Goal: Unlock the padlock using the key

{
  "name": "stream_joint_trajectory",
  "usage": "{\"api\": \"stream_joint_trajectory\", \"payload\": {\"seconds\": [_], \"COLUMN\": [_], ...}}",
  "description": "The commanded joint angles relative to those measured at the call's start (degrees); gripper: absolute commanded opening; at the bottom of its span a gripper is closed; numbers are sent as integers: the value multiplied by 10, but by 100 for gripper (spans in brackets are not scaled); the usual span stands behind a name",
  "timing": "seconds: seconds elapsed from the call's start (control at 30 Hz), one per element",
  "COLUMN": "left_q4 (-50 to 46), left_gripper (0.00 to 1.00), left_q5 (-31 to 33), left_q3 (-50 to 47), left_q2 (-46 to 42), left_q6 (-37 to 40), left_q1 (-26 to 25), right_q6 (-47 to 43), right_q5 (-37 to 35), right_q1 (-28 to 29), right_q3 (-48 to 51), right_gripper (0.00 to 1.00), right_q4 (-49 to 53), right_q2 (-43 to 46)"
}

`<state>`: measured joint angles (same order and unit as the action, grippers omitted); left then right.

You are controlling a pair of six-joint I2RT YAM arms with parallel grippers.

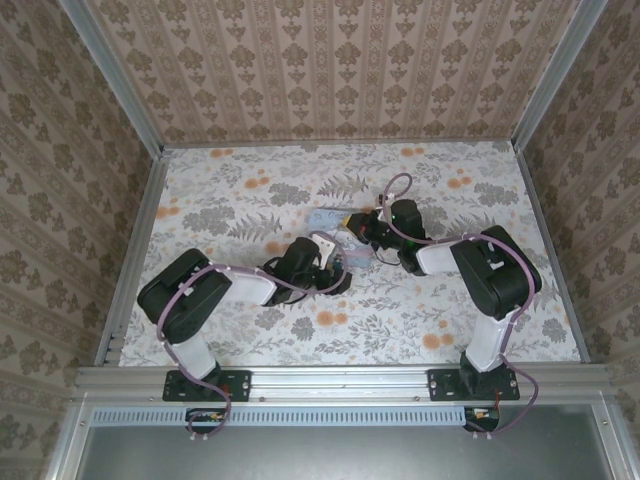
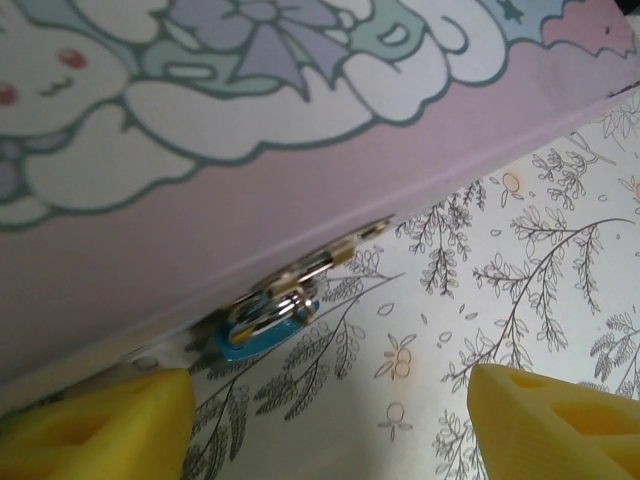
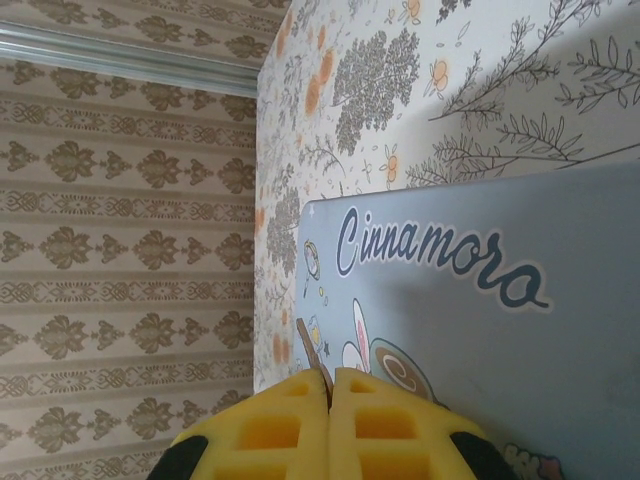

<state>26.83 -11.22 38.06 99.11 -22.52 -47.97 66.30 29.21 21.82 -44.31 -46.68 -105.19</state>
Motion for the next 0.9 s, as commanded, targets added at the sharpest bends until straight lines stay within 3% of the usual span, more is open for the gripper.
{"api": "stream_joint_trajectory", "payload": {"seconds": [0.0,0.43,0.87], "left_q4": [19,76,204], "left_gripper": [73,72,72], "left_q5": [5,19,-9], "left_q3": [16,35,2], "left_q2": [36,75,90], "left_q6": [20,11,-76], "left_q1": [-15,-43,-24], "right_q6": [8,15,19], "right_q5": [17,17,11], "right_q1": [-4,-4,-4], "right_q3": [-2,0,22], "right_gripper": [0,0,0], "right_q4": [-29,-32,-44], "right_q2": [-11,-16,-17]}}
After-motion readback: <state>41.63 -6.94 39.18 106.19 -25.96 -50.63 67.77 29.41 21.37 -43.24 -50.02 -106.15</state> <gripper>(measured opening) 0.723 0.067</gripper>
